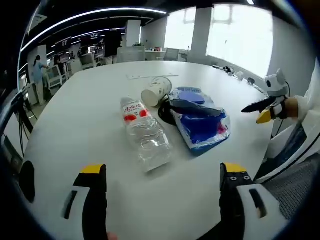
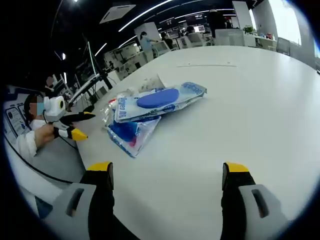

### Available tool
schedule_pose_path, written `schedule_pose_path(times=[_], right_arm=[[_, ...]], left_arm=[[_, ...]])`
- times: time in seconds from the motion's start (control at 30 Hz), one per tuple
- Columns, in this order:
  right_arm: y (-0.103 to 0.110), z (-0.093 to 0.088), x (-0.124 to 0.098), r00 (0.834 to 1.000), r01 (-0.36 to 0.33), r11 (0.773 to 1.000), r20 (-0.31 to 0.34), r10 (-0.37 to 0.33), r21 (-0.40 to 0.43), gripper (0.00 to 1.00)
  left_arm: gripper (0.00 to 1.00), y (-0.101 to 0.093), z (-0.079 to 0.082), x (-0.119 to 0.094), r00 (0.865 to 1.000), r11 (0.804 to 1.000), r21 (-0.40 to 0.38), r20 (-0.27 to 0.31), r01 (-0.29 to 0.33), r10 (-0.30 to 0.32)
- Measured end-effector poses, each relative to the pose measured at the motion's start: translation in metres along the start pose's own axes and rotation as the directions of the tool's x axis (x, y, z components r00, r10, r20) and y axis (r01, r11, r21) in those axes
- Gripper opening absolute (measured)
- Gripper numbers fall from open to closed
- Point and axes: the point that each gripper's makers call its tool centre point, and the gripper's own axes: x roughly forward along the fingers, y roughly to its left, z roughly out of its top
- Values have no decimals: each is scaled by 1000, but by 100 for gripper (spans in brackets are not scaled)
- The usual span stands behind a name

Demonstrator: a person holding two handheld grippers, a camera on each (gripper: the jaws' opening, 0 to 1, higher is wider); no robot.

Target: Arrange the tabletop items into an orderly group along one side of the table until the central work area is clear of visible clutter.

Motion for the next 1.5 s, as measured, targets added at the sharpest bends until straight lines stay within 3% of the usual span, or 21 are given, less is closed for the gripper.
schedule_pose_path(times=[1.5], right_arm=[[-5, -20, -7, 1000, -4, 996, -6, 4, 91, 85]], left_arm=[[93, -3, -16, 4, 996, 1000, -1, -87, 7, -8]])
